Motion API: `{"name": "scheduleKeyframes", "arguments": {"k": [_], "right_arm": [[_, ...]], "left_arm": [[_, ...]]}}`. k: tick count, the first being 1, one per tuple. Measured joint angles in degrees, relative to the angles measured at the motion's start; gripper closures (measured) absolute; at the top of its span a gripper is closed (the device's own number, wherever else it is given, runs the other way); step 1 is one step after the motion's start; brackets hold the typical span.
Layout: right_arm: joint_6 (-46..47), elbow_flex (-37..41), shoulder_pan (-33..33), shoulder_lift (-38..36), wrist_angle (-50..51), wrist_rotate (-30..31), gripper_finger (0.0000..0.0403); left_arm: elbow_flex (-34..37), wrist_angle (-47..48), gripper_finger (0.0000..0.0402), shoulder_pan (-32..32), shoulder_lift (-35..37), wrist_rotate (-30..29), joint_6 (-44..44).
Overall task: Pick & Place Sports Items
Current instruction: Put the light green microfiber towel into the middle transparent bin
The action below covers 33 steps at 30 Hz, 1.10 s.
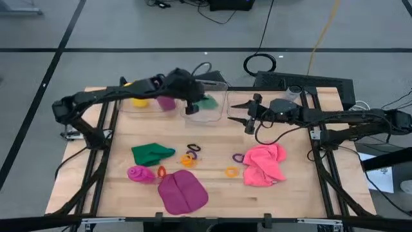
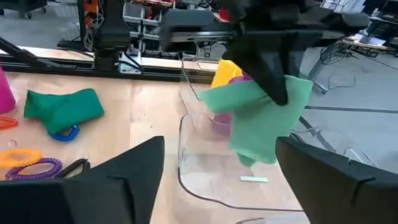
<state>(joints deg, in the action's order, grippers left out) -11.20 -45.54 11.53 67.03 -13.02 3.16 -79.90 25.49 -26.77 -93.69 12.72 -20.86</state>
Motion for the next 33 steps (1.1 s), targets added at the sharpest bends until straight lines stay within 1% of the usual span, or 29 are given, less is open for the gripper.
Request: {"name": "scheduleKeyframes", "arguments": {"k": [2,7,12,23,28,33], "right_arm": [[0.0,0.0,0.0,0.0,0.0,0.0,0.017],[0.0,0.0,0.0,0.0,-0.3,0.0,0.0173],[0.0,0.0,0.0,0.0,-0.3,0.0,0.0184],[0.0,0.0,0.0,0.0,-0.3,0.0,0.0207],[0.0,0.0,0.0,0.0,-0.3,0.0,0.0214],[0.0,0.0,0.0,0.0,-0.3,0.0,0.0219]], "left_arm": [[0.0,0.9,0.0401,-1.9,-0.1,3.3,-1.5],[0.0,1.0,0.0401,-4.9,-1.5,9.0,-2.0],[0.0,1.0,0.0401,-5.1,-5.6,12.8,-4.5],[0.0,-0.3,0.0401,-5.6,-14.0,13.1,-6.1],[0.0,-1.4,0.0401,-5.7,-16.1,13.1,-6.4],[0.0,-2.9,0.0401,-5.9,-16.5,11.0,-4.5]]}}
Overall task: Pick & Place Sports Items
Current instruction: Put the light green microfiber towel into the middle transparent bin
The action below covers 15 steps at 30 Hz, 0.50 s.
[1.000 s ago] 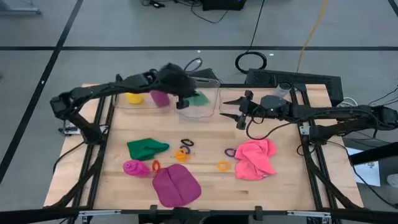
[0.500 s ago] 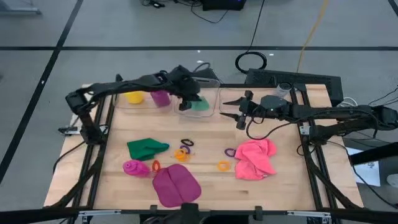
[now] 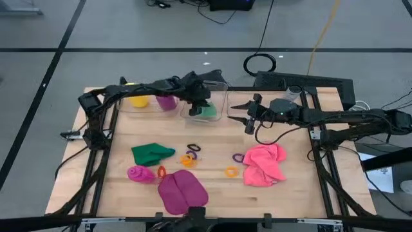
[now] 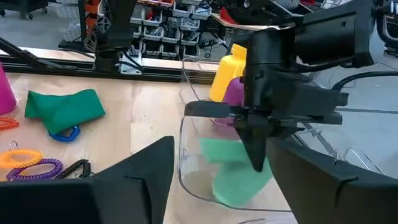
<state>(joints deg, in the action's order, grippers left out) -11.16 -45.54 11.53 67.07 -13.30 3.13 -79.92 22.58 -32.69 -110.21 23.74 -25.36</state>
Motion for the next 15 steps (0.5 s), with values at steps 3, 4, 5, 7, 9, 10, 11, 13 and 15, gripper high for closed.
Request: {"name": "scheduleKeyframes", "arguments": {"k": [3,4,5,7,9,10,11,13,15], "right_arm": [[0.0,0.0,0.0,0.0,0.0,-0.1,0.0222],[0.0,0.0,0.0,0.0,0.0,-0.1,0.0223],[0.0,0.0,0.0,0.0,0.0,-0.2,0.0224],[0.0,0.0,0.0,0.0,0.0,-0.2,0.0225],[0.0,0.0,0.0,0.0,0.0,-0.2,0.0227],[0.0,0.0,0.0,0.0,0.0,-0.2,0.0228],[0.0,0.0,0.0,0.0,0.0,-0.2,0.0228],[0.0,0.0,0.0,0.0,0.0,-0.2,0.0227],[0.0,0.0,0.0,0.0,0.0,-0.2,0.0226]], "left_arm": [[0.0,-0.1,0.0401,-0.2,-0.1,-0.7,0.9],[0.0,-0.1,0.04,-0.4,-0.1,-0.7,1.3],[0.0,0.0,0.0398,-0.6,-0.1,-0.7,2.0],[0.0,0.3,0.0388,-0.9,-0.1,-0.5,2.7],[0.0,0.8,0.0369,-1.3,-0.1,0.1,3.1],[0.0,0.9,0.0357,-1.4,-0.1,0.4,3.2],[0.0,0.8,0.0345,-1.5,-0.1,0.5,3.3],[0.0,0.8,0.0319,-1.7,-0.1,0.5,3.3],[0.0,0.6,0.0295,-1.8,-0.1,0.4,3.2]]}}
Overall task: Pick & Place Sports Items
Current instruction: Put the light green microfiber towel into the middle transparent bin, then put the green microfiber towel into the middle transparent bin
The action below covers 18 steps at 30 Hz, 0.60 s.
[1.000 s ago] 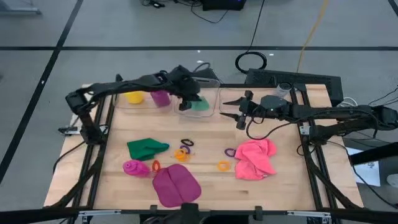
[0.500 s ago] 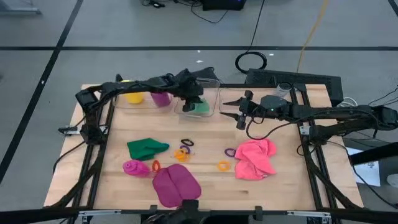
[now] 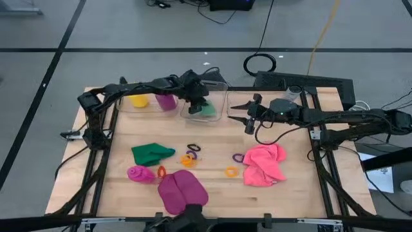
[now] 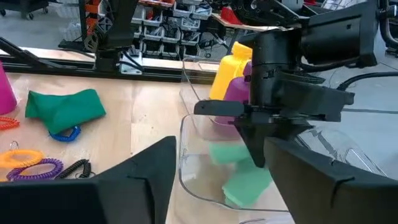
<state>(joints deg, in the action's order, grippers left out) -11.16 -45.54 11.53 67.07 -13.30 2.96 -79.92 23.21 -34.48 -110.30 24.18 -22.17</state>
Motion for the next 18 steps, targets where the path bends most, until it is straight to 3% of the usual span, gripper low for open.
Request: {"name": "scheduleKeyframes", "arguments": {"k": [9,18], "right_arm": [[0.0,0.0,0.0,0.0,0.2,0.0,0.0227],[0.0,0.0,0.0,0.0,1.7,0.0,0.0227]], "left_arm": [[0.0,-4.2,0.0205,0.0,0.0,-6.9,0.4],[0.0,-8.2,0.017,0.2,3.1,-14.2,0.3]]}}
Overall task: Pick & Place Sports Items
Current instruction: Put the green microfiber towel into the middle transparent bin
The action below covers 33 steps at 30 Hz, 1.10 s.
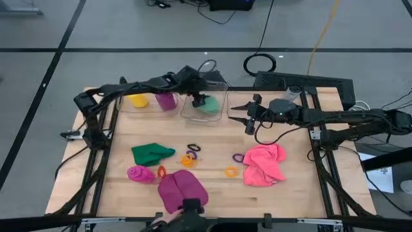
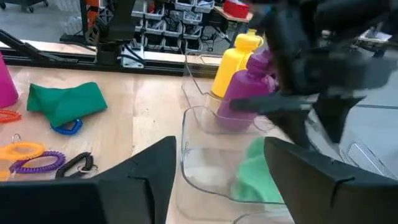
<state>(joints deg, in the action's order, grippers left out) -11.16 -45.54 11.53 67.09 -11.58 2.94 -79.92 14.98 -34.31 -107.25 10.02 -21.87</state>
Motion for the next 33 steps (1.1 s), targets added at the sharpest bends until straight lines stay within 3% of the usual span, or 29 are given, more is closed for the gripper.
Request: {"name": "scheduleKeyframes", "arguments": {"k": [6,12,23,33], "right_arm": [[0.0,0.0,0.0,0.0,0.0,0.0,0.0227],[0.0,0.0,0.0,0.0,-0.1,0.0,0.0227],[0.0,0.0,0.0,0.0,-0.4,0.0,0.0226],[0.0,0.0,0.0,0.0,-0.4,0.0,0.0227]], "left_arm": [[0.0,-0.2,0.0169,0.8,4.1,2.4,1.4],[0.0,0.1,0.0169,1.2,3.7,4.8,3.5],[0.0,-0.3,0.0169,0.8,-5.5,-1.4,3.7],[0.0,0.4,0.017,0.7,-8.5,-4.6,4.0]]}}
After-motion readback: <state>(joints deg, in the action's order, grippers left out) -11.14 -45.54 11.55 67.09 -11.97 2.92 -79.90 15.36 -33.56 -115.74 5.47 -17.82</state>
